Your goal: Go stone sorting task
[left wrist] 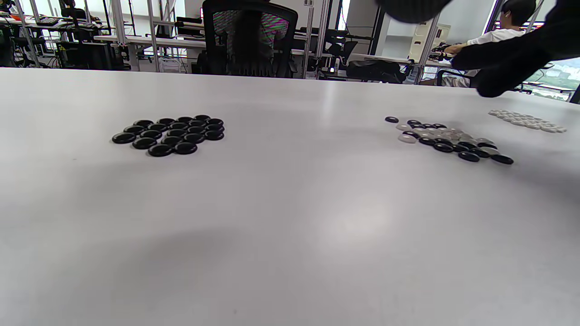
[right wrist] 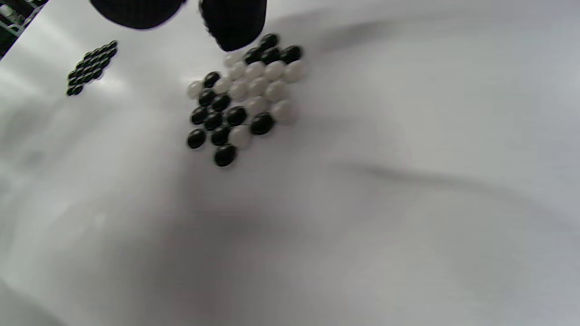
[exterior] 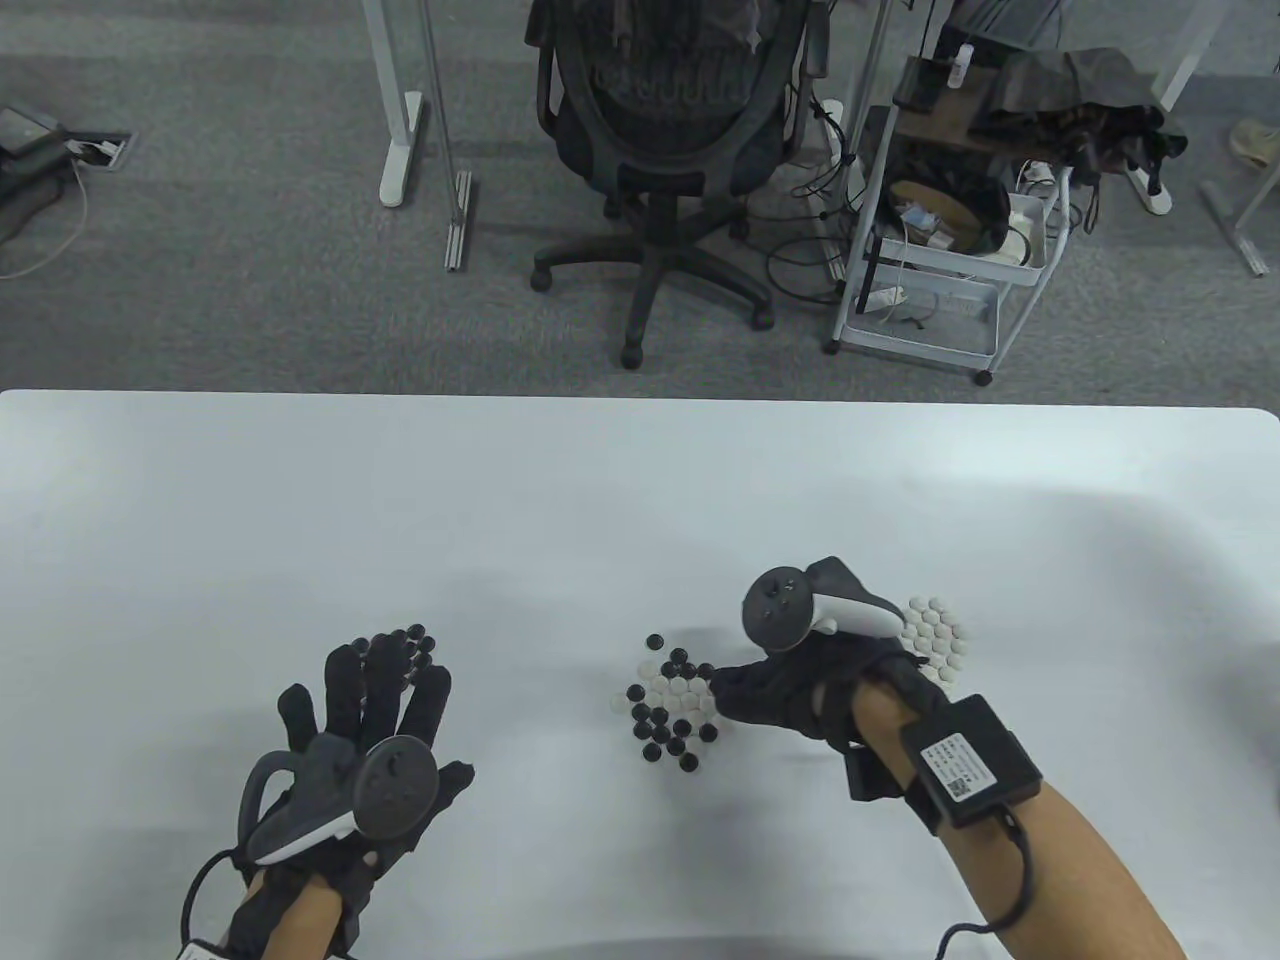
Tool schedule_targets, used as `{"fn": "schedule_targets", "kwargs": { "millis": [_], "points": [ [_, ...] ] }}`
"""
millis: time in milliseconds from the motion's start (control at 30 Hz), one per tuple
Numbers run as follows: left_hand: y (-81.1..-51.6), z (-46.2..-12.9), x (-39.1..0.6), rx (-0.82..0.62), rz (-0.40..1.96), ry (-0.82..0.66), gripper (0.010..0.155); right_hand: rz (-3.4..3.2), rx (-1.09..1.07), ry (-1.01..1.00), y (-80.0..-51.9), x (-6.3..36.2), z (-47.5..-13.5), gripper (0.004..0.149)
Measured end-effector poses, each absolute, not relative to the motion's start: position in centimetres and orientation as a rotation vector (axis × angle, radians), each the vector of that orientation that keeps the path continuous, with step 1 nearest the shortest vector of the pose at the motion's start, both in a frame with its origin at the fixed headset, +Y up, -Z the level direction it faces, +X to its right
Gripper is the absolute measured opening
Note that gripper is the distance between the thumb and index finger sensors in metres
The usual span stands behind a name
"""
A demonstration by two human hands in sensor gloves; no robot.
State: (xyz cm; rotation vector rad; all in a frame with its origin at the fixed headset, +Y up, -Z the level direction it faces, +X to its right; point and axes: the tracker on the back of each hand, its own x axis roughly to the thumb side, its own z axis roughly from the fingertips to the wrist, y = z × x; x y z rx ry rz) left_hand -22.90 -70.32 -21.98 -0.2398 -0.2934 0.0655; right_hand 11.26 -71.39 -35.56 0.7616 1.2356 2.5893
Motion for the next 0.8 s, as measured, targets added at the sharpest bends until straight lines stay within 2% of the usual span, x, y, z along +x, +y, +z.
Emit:
{"fn": "schedule_targets", "kwargs": {
  "millis": [233,433,567,667,733,800],
  "points": [
    [-70.3,-22.0,-23.1,-0.237,0.072,-0.292,0.078,2.652,0.925,1.307,-73.9,4.1,-35.2,0.062],
    [-70.2,-22.0,-23.3,-0.234,0.083,-0.291,0.078,2.669,0.856,1.372,-75.9,2.1,-36.3,0.063],
    [-70.2,-22.1,-23.4,-0.234,0.086,-0.293,0.078,2.675,0.771,1.314,-75.9,0.5,-37.9,0.066],
    [-70.4,-22.1,-23.5,-0.246,0.088,-0.287,0.077,2.681,0.625,1.274,-75.9,-0.3,-40.3,0.068],
    [-70.5,-22.2,-23.6,-0.249,0.090,-0.283,0.077,2.691,0.518,1.247,-75.8,0.3,-41.8,0.070],
    [-70.4,-22.1,-23.7,-0.244,0.093,-0.276,0.077,2.688,0.347,1.239,-75.7,2.8,-44.2,0.069]
  ]
}}
